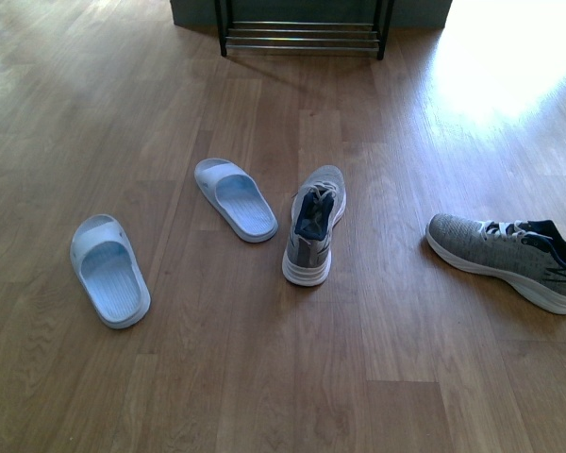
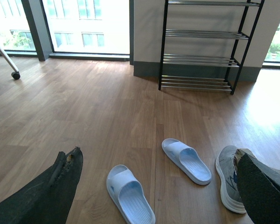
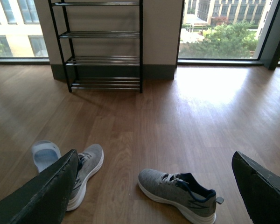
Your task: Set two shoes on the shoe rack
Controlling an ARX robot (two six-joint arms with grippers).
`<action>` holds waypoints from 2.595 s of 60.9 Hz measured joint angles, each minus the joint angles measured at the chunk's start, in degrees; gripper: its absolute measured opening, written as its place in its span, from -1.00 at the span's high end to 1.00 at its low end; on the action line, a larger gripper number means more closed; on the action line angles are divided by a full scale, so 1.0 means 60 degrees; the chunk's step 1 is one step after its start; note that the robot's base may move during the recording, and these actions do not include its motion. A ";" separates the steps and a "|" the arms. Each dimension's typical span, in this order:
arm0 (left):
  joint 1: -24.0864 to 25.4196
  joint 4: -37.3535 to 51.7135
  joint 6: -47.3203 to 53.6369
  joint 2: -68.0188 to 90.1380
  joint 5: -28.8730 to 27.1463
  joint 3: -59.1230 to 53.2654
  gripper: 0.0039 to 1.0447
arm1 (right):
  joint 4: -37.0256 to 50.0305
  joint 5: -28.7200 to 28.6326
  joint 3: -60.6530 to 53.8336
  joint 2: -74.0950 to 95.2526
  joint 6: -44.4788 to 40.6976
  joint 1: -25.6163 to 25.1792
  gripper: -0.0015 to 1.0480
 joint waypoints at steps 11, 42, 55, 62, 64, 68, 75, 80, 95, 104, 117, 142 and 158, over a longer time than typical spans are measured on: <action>0.0000 0.0000 0.0000 0.0000 0.0000 0.0000 -0.83 | 0.0000 0.0000 0.0000 0.0000 0.0000 0.0000 -0.82; 0.0000 0.0000 0.0000 0.0000 0.0000 0.0000 -0.83 | 0.0000 0.0000 0.0000 0.0000 0.0000 0.0000 -0.82; 0.0000 0.0000 0.0000 0.0000 0.0000 0.0000 -0.83 | 0.0000 0.0000 0.0000 0.0000 0.0000 0.0000 -0.82; 0.0000 0.0000 0.0000 0.0000 0.0000 0.0000 -0.83 | 0.0000 0.0000 0.0000 0.0000 0.0000 0.0000 -0.82; 0.0000 0.0000 0.0000 0.0000 0.0000 0.0000 -0.83 | 0.0000 0.0000 0.0000 0.0000 0.0000 0.0000 -0.82; 0.0000 0.0000 0.0000 0.0000 0.0000 0.0000 -0.83 | 0.0000 0.0000 0.0000 0.0000 0.0000 0.0000 -0.82; 0.0000 0.0000 0.0000 0.0000 0.0000 0.0000 -0.83 | 0.0000 0.0000 0.0000 0.0000 0.0000 0.0000 -0.82; 0.0000 0.0000 0.0000 0.0000 0.0000 0.0000 -0.83 | 0.0000 0.0000 0.0000 0.0000 0.0000 0.0000 -0.82; 0.0000 0.0000 0.0000 0.0000 0.0000 0.0000 -0.83 | 0.0000 0.0000 0.0000 0.0000 0.0000 0.0000 -0.82; 0.0000 0.0000 0.0000 0.0000 0.0000 0.0000 -0.83 | 0.0000 0.0000 0.0000 0.0000 0.0000 0.0000 -0.82; 0.0000 0.0000 0.0000 0.0000 0.0000 0.0000 -0.83 | 0.0000 0.0000 0.0000 0.0000 0.0000 0.0000 -0.82; 0.0000 0.0000 0.0000 0.0000 0.0000 0.0000 -0.83 | 0.0000 0.0000 0.0000 0.0000 0.0000 0.0000 -0.82; 0.0000 0.0000 0.0000 0.0000 0.0000 0.0000 -0.83 | 0.0000 0.0000 0.0000 0.0000 0.0000 0.0000 -0.82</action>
